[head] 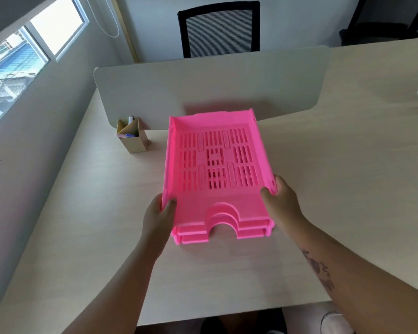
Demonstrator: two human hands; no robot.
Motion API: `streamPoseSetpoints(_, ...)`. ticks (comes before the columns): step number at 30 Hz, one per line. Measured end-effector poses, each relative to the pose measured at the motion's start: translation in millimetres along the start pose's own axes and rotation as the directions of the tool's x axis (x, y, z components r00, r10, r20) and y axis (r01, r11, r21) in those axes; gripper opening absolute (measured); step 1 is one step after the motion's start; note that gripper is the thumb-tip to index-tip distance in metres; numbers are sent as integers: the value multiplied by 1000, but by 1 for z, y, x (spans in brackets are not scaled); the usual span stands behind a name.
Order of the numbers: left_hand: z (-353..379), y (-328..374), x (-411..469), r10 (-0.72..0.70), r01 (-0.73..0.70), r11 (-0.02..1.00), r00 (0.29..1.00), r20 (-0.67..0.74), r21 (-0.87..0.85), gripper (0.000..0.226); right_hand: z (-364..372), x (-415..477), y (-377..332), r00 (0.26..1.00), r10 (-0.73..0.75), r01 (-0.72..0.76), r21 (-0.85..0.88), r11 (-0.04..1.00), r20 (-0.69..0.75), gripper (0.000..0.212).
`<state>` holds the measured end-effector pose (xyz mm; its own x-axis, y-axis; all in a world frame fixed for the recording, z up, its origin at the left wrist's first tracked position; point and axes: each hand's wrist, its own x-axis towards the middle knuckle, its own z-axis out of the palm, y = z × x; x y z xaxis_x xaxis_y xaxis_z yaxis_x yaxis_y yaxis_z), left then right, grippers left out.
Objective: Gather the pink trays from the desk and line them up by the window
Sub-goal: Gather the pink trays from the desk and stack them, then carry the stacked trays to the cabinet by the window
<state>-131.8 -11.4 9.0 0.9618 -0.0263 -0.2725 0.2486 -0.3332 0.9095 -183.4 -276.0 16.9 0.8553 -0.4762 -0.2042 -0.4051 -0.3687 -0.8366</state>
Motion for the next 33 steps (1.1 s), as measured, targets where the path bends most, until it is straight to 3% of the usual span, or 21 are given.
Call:
streamPoseSetpoints(7, 12, -17, -17, -31, 29, 995, 999, -23, -90, 30, 5, -15, 18, 992, 68, -48, 178, 983, -107, 32)
streamPoseSetpoints(12, 8, -70, -17, -81, 94, 985, 992, 95, -146, 32, 31, -30, 50, 959, 251, -280, 325, 903, 129, 29)
streamPoseSetpoints(15, 15, -65, -13, -96, 122, 970, 987, 130, -212, 45, 33, -25, 52, 936, 314, -351, 375, 858, 158, 47)
streamPoseSetpoints(18, 21, -54, -4, -98, 135, 946, 986, 137, -294, 63, 33, -17, 50, 931, 330, -366, 437, 822, 159, 46)
streamPoseSetpoints(24, 24, -47, -3, -211, 225, 883, 974, 79, -411, 70, 24, -15, 42, 934, 309, -356, 468, 809, 178, 42)
streamPoseSetpoints(29, 24, -28, -17, -207, 198, 861, 978, 32, -469, 59, 4, -5, 20, 956, 202, -281, 462, 841, 215, 62)
streamPoseSetpoints(33, 17, -7, -34, -202, 122, 839, 975, -96, -530, 59, -6, 6, -2, 949, 59, -204, 460, 864, 309, 44)
